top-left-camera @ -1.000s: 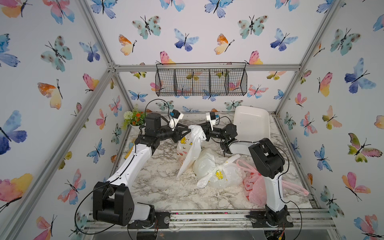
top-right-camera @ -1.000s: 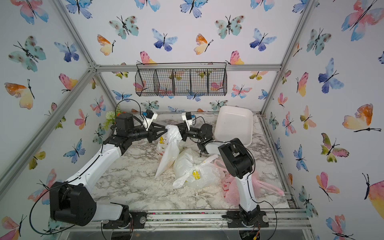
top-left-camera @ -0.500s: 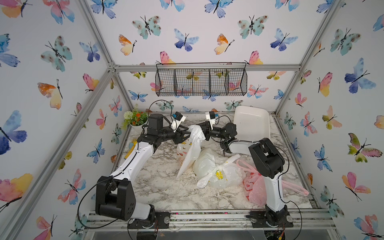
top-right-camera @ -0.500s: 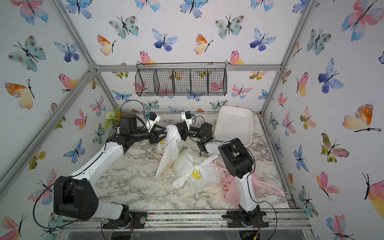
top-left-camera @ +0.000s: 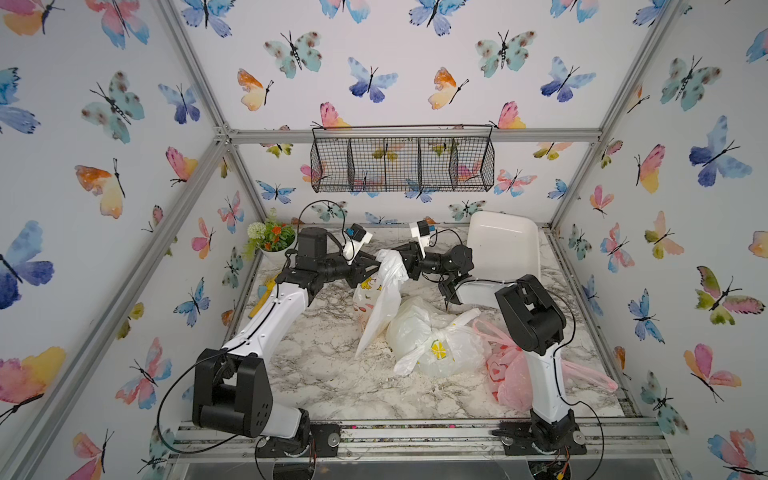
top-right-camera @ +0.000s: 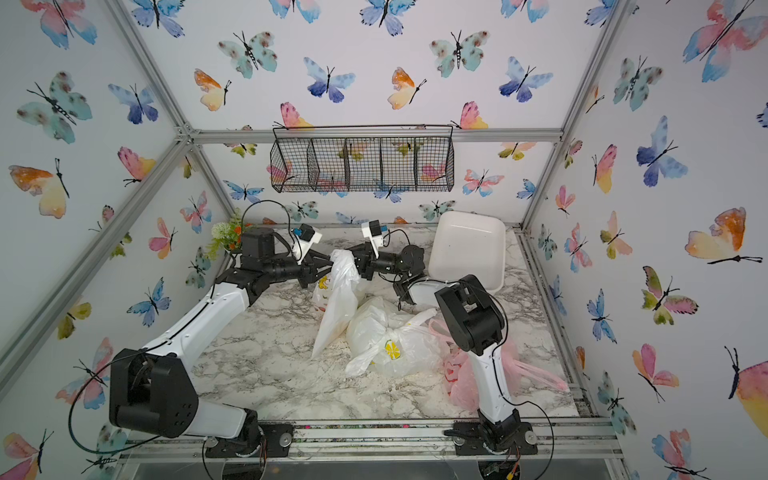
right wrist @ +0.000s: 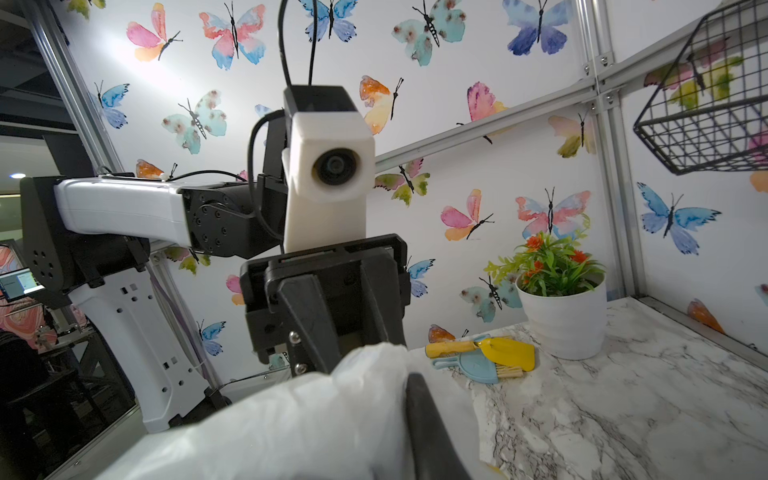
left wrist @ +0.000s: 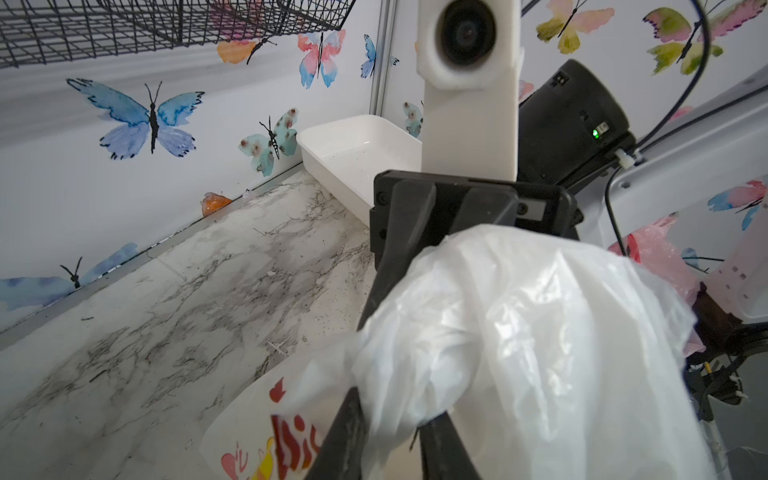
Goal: Place the pears into plastic bags & tie knots
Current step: Tie the plastic bag at the center of the board.
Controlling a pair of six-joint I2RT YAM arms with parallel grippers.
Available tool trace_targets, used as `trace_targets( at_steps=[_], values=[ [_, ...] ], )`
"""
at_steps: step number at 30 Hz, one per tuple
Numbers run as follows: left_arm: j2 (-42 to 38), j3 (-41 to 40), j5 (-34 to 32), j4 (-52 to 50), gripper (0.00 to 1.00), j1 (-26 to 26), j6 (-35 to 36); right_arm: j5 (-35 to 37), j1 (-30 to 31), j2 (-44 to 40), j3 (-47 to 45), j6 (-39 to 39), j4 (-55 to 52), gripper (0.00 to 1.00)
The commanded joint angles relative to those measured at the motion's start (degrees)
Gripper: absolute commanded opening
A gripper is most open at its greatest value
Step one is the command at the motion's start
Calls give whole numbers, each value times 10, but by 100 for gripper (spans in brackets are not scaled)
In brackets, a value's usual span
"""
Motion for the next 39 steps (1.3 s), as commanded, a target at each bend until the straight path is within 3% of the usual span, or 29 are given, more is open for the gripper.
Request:
trace_targets(
  at_steps=[1,5,10,15,18,23,26,30,39],
  values=[
    [-13,13,-4,6,10,-1,-1,-10,2,5,-6,0,8,17],
    [-26,15,-3,-4,0,14,-4,16,-6,-16,-40,-30,-25,19],
    [-36,9,-5,-2,0,21,-11,51,-23,-55,-81,-51,-70,26],
    [-43,3,7,8,0,37,-39,129,-27,-143,-143,-133,-248,30],
    [-49,0,-19,-2,0,39,-55,174,-27,-229,-178,-148,-389,33],
    [-50,-20,-11,12,0,43,-78,183,-16,-318,-127,-175,-724,37],
    [-43,-23,-7,25,0,43,-88,205,20,-334,-73,-212,-841,46],
    [-38,-25,-3,33,0,43,-94,225,60,-321,-12,-223,-901,51],
    [-40,-35,8,45,0,44,-98,213,79,-270,72,-180,-894,54]
  ],
)
